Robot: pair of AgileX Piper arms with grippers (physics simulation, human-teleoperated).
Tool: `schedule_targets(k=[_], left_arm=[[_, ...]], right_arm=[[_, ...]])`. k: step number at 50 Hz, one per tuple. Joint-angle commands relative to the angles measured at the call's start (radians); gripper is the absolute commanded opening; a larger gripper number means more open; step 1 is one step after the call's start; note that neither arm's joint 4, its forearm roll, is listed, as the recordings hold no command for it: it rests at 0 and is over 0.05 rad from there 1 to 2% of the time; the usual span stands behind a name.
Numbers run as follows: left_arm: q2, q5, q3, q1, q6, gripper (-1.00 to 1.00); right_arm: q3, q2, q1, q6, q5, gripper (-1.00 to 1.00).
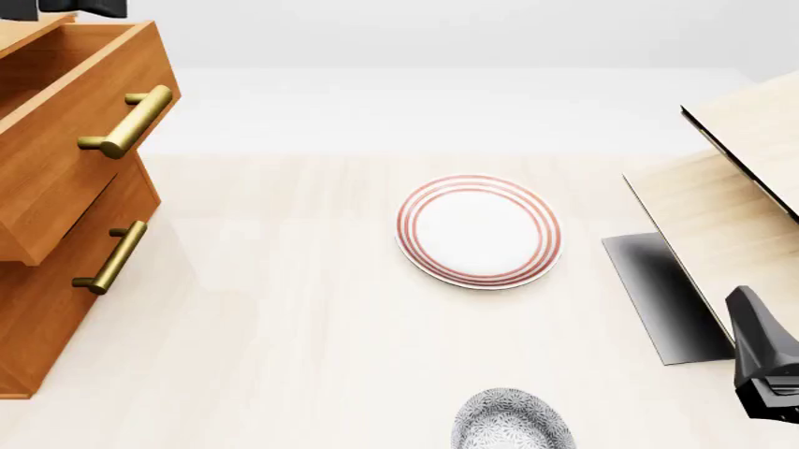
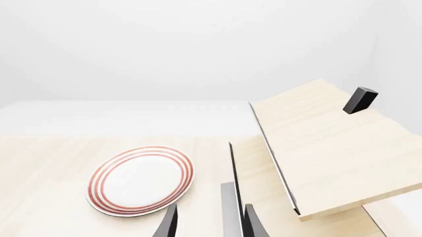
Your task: Open the top drawer of the cabinet and put the bowl in it.
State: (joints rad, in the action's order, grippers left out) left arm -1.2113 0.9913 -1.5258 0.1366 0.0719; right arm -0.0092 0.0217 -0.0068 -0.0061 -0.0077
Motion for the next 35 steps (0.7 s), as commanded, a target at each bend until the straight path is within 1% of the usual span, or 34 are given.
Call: schedule_targets(k=[1,9,15,17,35], left_arm=[[0.009,-0.002,0.038,-0.049,0.033,1.00],[0.025,-0.004,0.046,-0.070,0.045,1.00],[0.030,-0.003,0.046,-0.080,0.039,1.00],[0.030,-0.008,0.049,-0.073,0.047,1.00],[0.047,-0.039,0.109,-0.101,0.043,1.00]], right_arm=[[0.001,-0.001,0.001,0.001,0.000,1.00],[0.001,-0.001,0.001,0.001,0.000,1.00],[0.001,-0.001,0.001,0.001,0.000,1.00],[0.001,-0.001,0.001,0.001,0.000,1.00],[0.001,-0.001,0.001,0.001,0.000,1.00]])
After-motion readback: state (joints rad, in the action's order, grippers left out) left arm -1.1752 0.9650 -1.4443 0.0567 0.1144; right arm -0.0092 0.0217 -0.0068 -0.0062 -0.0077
